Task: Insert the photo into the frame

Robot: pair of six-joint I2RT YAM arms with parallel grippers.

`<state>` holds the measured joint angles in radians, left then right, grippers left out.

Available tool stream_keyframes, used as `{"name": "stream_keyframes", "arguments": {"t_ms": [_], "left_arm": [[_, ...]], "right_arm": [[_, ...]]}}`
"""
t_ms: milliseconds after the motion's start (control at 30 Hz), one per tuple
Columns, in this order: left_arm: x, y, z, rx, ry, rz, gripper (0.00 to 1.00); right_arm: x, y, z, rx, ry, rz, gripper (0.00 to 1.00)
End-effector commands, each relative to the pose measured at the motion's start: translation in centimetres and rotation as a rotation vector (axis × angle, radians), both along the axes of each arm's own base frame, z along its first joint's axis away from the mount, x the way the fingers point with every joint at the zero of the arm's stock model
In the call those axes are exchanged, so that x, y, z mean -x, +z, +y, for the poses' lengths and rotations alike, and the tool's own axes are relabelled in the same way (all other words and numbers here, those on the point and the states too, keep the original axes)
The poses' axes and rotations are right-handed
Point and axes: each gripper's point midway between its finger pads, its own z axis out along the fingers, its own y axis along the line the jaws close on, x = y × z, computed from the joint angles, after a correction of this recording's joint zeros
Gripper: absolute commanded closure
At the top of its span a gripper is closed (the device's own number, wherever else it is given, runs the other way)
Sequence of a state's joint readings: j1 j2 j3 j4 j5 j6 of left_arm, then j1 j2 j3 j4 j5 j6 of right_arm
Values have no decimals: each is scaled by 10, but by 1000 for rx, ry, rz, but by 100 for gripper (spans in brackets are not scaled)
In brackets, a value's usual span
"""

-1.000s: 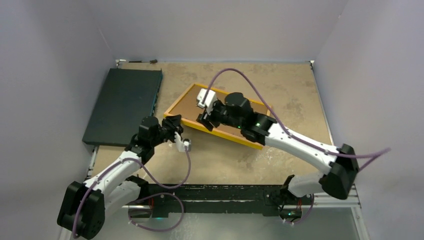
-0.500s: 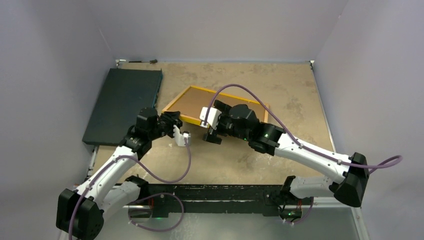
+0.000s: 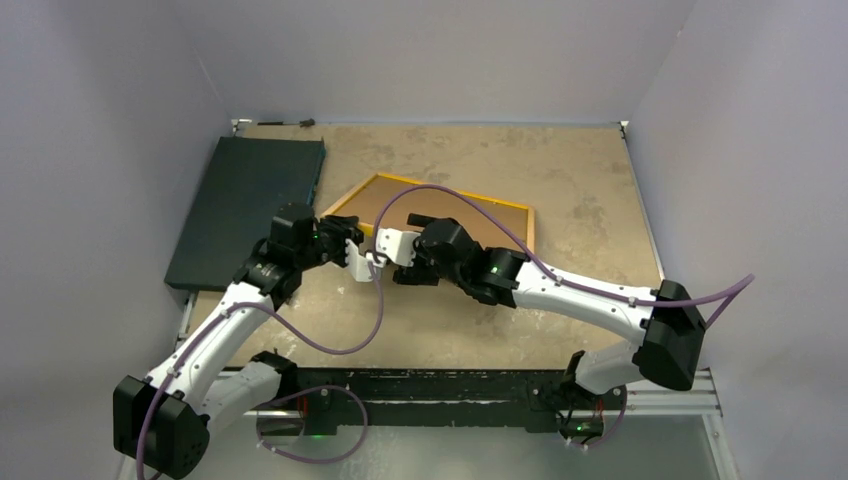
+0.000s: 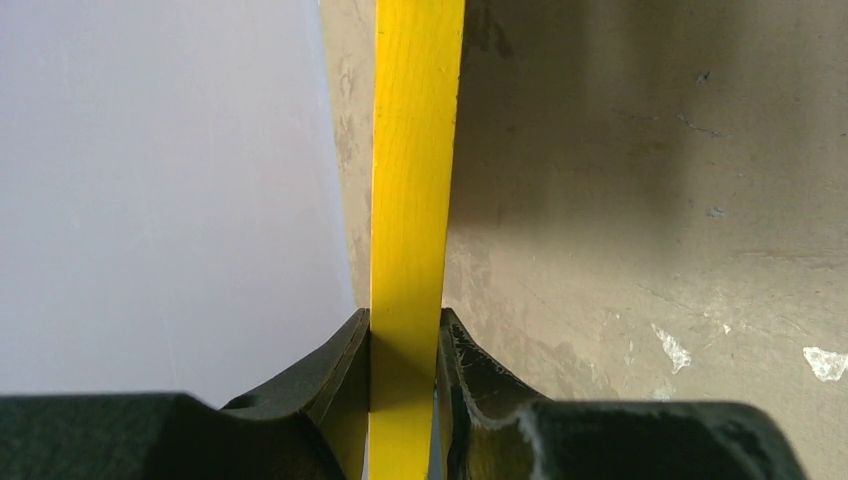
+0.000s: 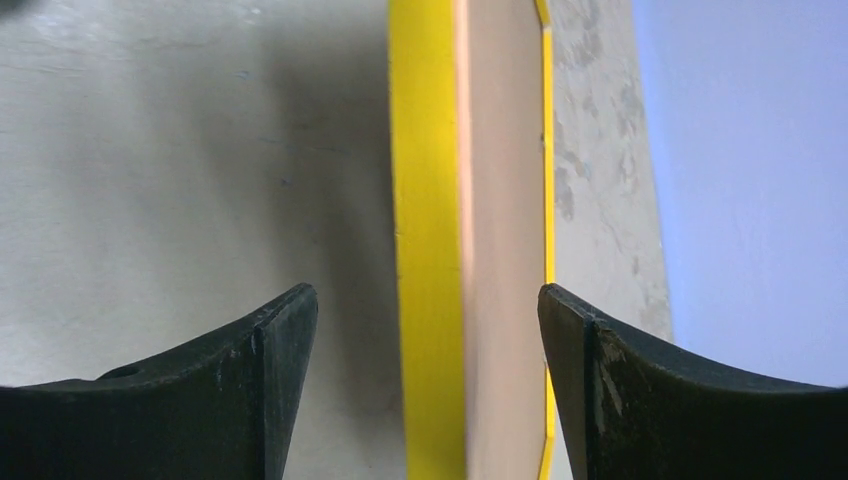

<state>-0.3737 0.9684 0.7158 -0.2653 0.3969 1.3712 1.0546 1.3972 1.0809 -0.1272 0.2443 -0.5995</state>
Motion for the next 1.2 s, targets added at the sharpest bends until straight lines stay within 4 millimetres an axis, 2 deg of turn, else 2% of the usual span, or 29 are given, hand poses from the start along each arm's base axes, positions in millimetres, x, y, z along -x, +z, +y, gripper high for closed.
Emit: {"name": "stream_keyframes", "arguments": {"t_ms": [0,167,267,333,467,500,533,567,600,733,967,1033,1100,1167], "left_arm": [[-4,40,-3,82,16,-72,100],[-1,41,-2,86,15,-81,100],[-1,44,-2,99,19,-93,100],[-1,48,-2,108,19,-104,99],[-5,62,-1,133,38,-128,88],[-6,67,-1,149,48,-133,83],[-7,71,-1,158,56,-136,71],[-7,75,0,165,60,-140,56],[-7,78,0,170,63,-142,51],[-5,93,4,208,97,-142,41],[5,121,19,301,179,-52,33],[7,134,29,345,205,-8,32],[6,156,45,398,246,-1,32],[9,174,52,442,265,-1,32]], "right_arm": [[-27,41,-2,-57,-116,-148,18],[-28,43,-3,-70,-119,-158,27],[-24,41,1,-64,-94,-138,39],[-24,43,3,-63,-83,-137,53],[-22,55,7,-83,-64,-135,80],[-22,58,8,-89,-61,-135,83],[-23,62,8,-93,-61,-137,86],[-23,64,9,-97,-59,-138,87],[-23,69,11,-105,-55,-138,89],[-24,84,16,-147,-44,-107,92],[-21,122,39,-252,4,50,88],[-15,135,50,-276,30,108,88],[-13,143,59,-287,43,154,88],[-13,155,64,-298,44,175,87]]}}
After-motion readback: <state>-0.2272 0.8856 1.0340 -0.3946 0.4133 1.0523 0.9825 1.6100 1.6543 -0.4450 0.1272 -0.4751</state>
